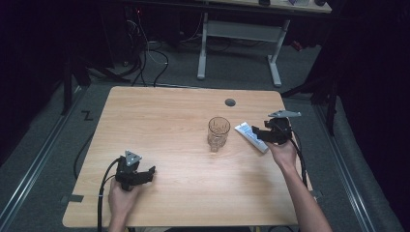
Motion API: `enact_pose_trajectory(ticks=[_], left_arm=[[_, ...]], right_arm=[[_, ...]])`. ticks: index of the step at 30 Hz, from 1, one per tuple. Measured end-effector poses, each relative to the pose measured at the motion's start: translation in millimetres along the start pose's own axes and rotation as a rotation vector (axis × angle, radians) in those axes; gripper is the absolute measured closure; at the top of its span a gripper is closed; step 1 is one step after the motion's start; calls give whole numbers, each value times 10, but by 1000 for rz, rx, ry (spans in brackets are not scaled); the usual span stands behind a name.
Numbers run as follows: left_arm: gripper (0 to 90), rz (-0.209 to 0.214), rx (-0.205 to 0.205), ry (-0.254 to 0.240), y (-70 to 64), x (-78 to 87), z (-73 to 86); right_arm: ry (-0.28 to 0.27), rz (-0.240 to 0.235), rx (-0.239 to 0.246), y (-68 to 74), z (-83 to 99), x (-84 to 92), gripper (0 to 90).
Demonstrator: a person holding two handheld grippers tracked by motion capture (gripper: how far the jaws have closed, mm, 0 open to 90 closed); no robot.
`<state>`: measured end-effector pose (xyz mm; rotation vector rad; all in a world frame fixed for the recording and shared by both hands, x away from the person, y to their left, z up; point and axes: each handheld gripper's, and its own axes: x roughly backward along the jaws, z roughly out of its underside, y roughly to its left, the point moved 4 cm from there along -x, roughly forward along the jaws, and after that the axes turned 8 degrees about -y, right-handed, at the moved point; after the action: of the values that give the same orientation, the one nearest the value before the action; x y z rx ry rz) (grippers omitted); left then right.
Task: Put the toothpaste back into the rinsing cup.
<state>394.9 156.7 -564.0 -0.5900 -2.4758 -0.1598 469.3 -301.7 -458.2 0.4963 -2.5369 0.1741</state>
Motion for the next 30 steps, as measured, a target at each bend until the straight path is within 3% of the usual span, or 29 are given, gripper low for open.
enact_pose_trajectory(ticks=[25,30], left_arm=[[205,1,0,0,-1,0,1],[205,1,0,0,-2,1,1]], right_arm=[[103,-32,41,16,-183,-310,395],[153,-40,54,47,-161,-424,383]])
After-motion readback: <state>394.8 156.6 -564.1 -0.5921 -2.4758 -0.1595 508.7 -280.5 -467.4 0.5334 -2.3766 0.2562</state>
